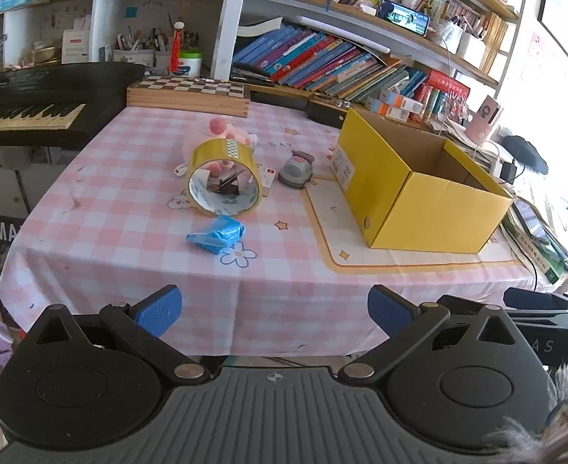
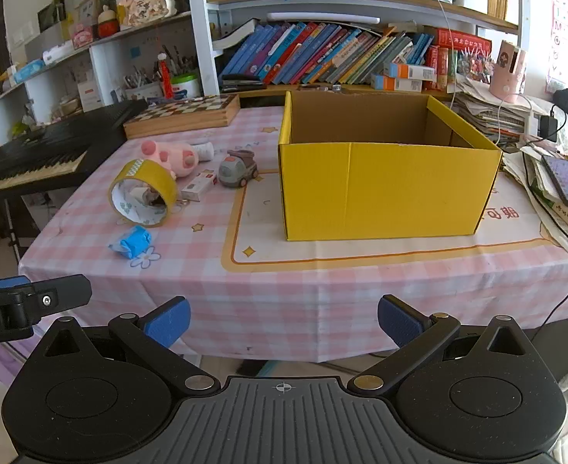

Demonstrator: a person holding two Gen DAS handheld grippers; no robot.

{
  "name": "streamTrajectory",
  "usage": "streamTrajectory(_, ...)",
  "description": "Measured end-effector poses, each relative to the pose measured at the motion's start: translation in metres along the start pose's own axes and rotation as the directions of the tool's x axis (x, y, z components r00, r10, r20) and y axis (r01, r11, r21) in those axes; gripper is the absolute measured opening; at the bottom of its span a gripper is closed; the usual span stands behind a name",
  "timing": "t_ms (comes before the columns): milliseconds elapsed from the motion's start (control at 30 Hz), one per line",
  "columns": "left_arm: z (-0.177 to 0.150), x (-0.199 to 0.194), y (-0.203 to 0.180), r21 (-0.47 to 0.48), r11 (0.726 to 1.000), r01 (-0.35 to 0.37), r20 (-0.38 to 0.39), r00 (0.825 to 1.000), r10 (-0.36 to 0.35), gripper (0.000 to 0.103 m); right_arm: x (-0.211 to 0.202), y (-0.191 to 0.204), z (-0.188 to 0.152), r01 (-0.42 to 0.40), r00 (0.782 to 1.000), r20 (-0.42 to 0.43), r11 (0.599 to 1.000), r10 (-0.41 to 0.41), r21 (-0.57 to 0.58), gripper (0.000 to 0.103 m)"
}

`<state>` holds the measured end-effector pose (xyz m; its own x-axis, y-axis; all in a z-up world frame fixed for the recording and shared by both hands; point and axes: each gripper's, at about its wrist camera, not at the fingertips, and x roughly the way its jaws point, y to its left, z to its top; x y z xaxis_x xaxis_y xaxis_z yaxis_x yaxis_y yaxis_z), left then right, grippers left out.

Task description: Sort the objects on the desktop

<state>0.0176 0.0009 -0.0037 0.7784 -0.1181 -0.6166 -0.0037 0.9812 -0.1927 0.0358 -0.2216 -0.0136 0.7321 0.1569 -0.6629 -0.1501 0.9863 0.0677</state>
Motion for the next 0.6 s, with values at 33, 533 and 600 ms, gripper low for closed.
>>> streamTrajectory(33, 0.0002, 0.0003, -0.0004, 0.005, 1.000, -0.004, -0.002, 1.000, 0.004, 0.103, 0.0000, 0.0005, 0.0002, 0.001, 1.000, 0.001, 1.000, -0.001, -0.003, 0.103)
streamTrajectory(533, 0.0018, 0.0011, -0.0023, 0.019, 1.000, -0.016, 0.000, 1.000, 0.016, 0.103, 0.0023, 0.0009, 0.0018, -0.001, 1.000, -0.014, 1.000, 0.001, 0.005, 0.103)
streamTrajectory(600, 0.0021, 0.0010, -0.0024, 0.019, 1.000, -0.016, 0.000, 1.000, 0.016, 0.103, 0.0027, 0.0013, 0.0018, 0.001, 1.000, -0.016, 1.000, -0.001, 0.004, 0.103)
